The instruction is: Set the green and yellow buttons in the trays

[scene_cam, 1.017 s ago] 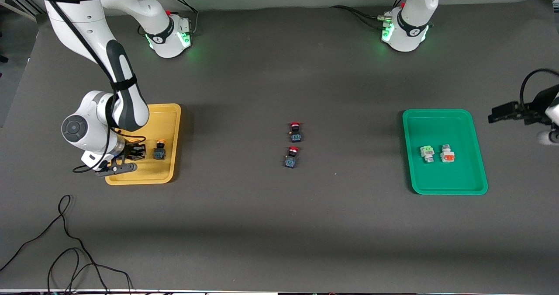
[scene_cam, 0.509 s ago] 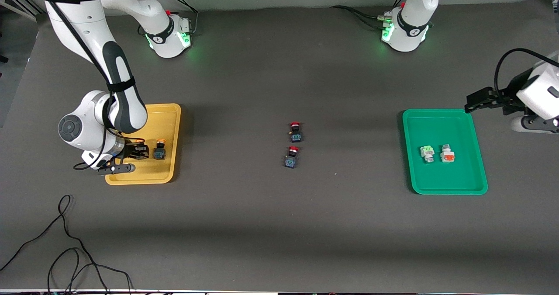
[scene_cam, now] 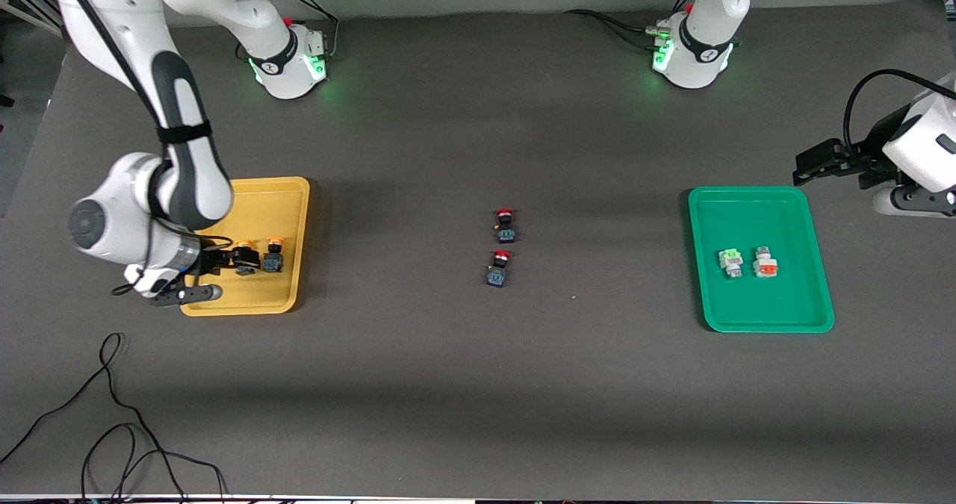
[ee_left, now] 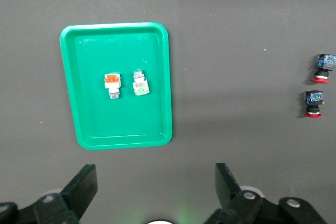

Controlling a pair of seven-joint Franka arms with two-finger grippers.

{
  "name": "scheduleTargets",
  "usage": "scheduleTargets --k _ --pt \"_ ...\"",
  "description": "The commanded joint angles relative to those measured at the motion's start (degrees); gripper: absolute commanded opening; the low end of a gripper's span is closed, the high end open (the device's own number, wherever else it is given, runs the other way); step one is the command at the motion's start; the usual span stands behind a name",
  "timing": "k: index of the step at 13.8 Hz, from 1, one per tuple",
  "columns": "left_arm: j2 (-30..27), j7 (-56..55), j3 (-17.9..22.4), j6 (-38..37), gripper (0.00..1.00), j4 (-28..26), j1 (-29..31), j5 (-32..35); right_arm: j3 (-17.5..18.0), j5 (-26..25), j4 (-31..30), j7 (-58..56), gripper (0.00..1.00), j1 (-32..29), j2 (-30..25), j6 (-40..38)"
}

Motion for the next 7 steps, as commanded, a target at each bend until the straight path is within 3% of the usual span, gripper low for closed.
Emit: scheduleTargets --k 1,5,7 --pt "-1.0 -0.2 0.5 -1.3 1.0 0.3 -0.5 0.0 -3.2 0.6 10.4 2.3 1.0 0.2 -0.7 -14.3" --pt "-1.1 0.0 0.2 -1.5 1.0 0.2 -0.9 0.9 -4.8 -0.3 25.2 8.2 1.0 -0.1 -0.7 -31.8" --pt "-1.5 0.1 0.2 -1.6 1.0 0.2 -0.9 2.8 -5.4 -4.8 34.6 13.2 1.0 0.4 -0.8 -40.5"
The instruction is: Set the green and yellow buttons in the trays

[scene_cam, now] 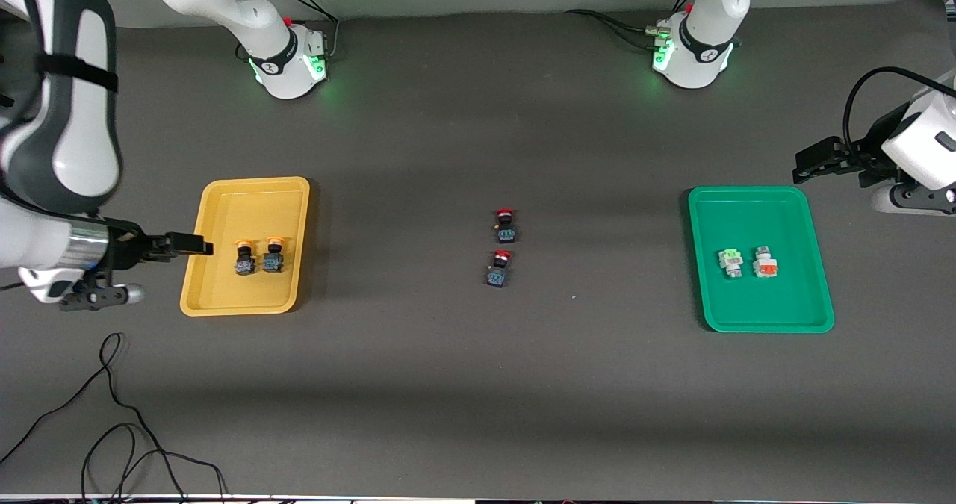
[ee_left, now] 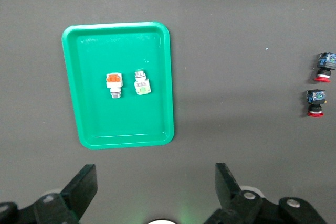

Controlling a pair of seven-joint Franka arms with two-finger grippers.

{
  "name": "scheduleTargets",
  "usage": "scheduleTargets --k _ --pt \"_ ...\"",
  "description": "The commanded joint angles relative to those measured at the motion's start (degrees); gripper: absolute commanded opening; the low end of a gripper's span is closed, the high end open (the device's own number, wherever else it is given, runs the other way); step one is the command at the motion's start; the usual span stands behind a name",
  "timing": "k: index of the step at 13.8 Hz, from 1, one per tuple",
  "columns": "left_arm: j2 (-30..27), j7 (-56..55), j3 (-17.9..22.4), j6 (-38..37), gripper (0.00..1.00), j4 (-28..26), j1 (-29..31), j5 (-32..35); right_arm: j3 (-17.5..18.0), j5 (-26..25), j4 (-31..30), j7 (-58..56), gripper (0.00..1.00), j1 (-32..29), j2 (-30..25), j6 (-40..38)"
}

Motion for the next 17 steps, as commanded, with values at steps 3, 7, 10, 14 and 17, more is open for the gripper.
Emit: scheduleTargets --k 3,7,10,14,17 --pt "-1.7 0.1 0.4 -1.4 1.0 0.0 -0.7 2.5 -0.9 -9.7 20.0 7.5 1.0 0.5 0.8 -16.8" --pt "-1.8 0.1 0.4 -1.4 1.0 -0.2 -0.8 3.0 -3.3 -11.9 22.7 7.6 1.0 0.0 -1.1 -18.1" --pt "-1.8 0.0 0.3 -1.1 1.0 -0.2 -0.9 3.0 -2.9 -12.0 22.6 10.7 1.0 0.5 -1.2 -18.1" --pt "-1.8 0.1 0.3 -1.3 1.0 -0.2 -0.9 3.0 -2.0 -11.1 22.6 17.3 1.0 1.0 -1.1 -18.1" --pt "-1.8 0.0 0.3 -1.3 1.0 -0.3 -0.9 3.0 -2.1 -11.0 22.3 17.4 1.0 1.1 -1.2 -18.0"
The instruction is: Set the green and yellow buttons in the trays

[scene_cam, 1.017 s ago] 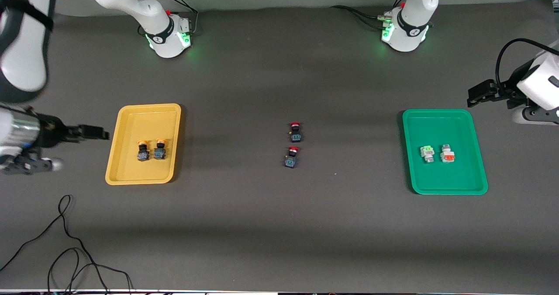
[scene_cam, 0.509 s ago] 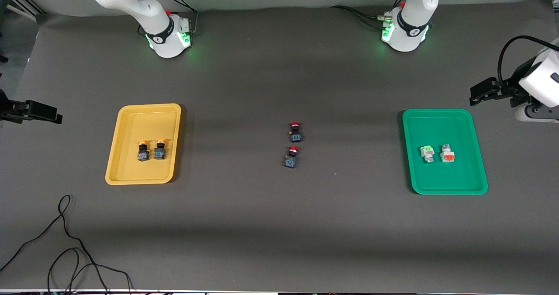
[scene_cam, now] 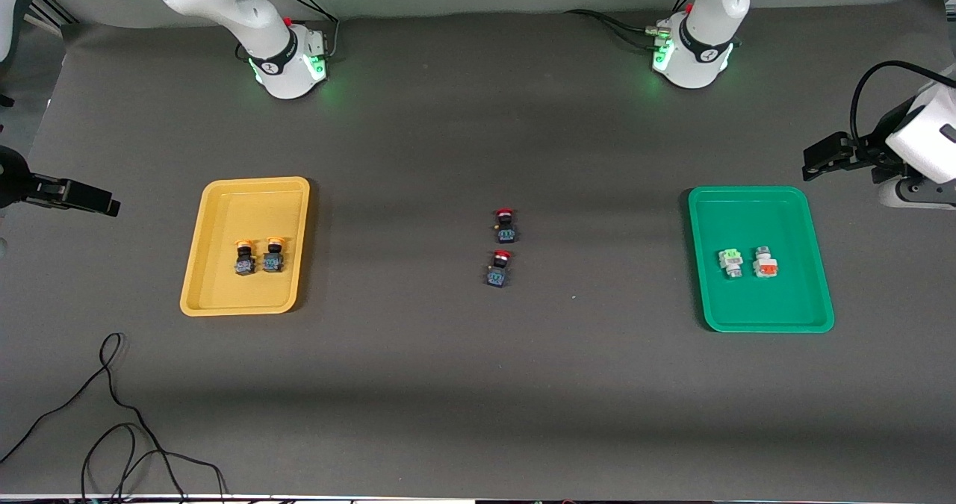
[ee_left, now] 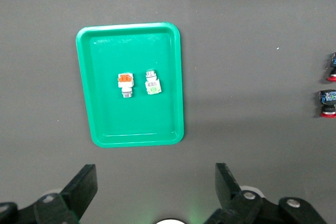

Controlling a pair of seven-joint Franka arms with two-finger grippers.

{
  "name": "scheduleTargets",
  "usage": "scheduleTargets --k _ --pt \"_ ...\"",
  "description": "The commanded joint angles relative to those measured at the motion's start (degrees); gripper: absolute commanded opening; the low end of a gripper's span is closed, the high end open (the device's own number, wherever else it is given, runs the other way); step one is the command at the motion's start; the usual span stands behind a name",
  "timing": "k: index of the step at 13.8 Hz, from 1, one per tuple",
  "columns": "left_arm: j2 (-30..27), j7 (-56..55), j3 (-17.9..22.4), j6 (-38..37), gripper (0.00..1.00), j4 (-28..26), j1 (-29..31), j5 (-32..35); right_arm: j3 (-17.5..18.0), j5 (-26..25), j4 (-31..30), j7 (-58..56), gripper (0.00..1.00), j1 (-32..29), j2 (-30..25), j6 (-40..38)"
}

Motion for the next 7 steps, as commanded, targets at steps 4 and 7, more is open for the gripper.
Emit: scheduleTargets --k 4,7 --pt "-1.0 0.1 0.3 -1.0 1.0 -0.3 -0.7 0.9 6.0 -0.1 -1.3 1.5 1.0 -5.6 -2.7 -1.2" --pt "-0.9 0.1 0.4 -0.9 1.0 -0.5 -0.7 0.9 16.7 -1.1 -3.3 1.4 1.0 -15.7 -5.7 -1.2"
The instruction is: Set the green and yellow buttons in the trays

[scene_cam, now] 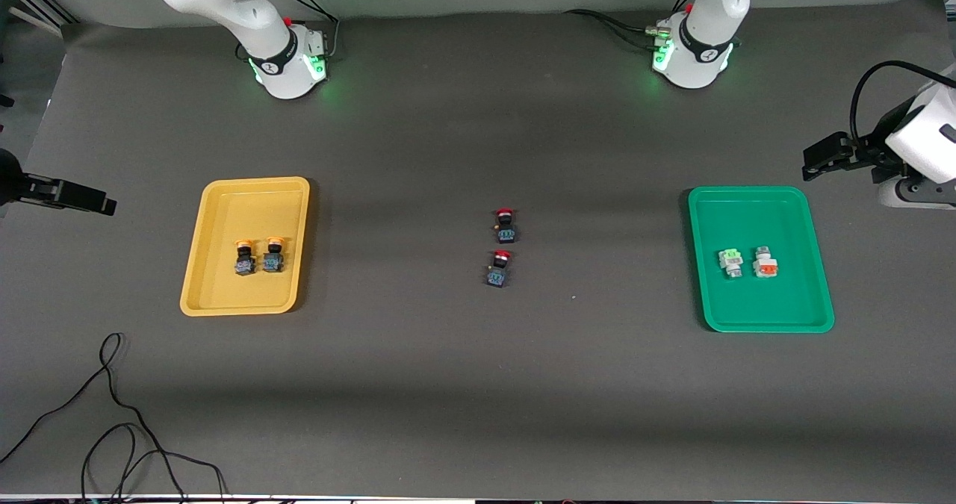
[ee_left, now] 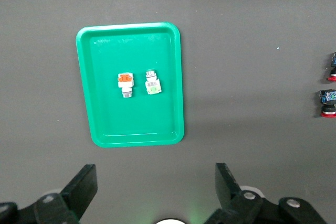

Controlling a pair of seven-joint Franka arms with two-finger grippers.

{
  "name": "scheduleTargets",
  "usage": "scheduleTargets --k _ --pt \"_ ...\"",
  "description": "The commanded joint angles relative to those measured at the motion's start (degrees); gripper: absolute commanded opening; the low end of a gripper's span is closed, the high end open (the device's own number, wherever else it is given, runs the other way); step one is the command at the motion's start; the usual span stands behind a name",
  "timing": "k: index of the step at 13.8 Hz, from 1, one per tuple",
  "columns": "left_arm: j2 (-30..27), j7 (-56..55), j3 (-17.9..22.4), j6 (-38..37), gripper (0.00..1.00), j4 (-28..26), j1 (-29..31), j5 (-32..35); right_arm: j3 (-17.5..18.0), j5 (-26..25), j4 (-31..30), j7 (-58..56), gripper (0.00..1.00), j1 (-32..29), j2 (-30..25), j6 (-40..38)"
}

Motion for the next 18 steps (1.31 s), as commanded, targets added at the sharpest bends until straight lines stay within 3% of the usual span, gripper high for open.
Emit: scheduleTargets --k 1,4,6,8,10,13,18 --pt "-1.0 0.1 0.3 -1.0 1.0 -0.4 -0.7 0.9 8.4 -1.1 -4.2 1.5 1.0 -7.0 -4.8 -0.2" --pt "-1.0 0.1 0.3 -1.0 1.0 -0.3 -0.7 0.9 20.3 -4.4 -9.9 3.9 1.0 -16.2 -9.6 2.0" --pt "-0.9 0.1 0.3 -0.9 1.0 -0.4 -0.7 0.9 24.8 -7.0 -18.7 3.9 1.0 -18.5 -15.5 7.1" --pt "-0.7 0.1 0.3 -0.7 1.0 -0.4 -0.7 0.9 25.7 -7.1 -27.5 3.2 1.0 -19.6 -20.8 13.1" --pt "-0.8 0.1 0.3 -0.9 1.0 -0.4 -0.7 0.9 25.8 -7.3 -31.0 2.9 1.0 -19.4 -22.7 16.5" --pt "-0.8 0.1 0.3 -0.9 1.0 -0.4 -0.6 0.9 25.8 -7.3 -31.3 0.1 1.0 -19.7 -22.7 20.9" --pt "-0.7 0.1 0.2 -0.7 1.0 -0.4 -0.7 0.9 27.1 -7.2 -27.7 0.4 1.0 -21.3 -22.8 21.9"
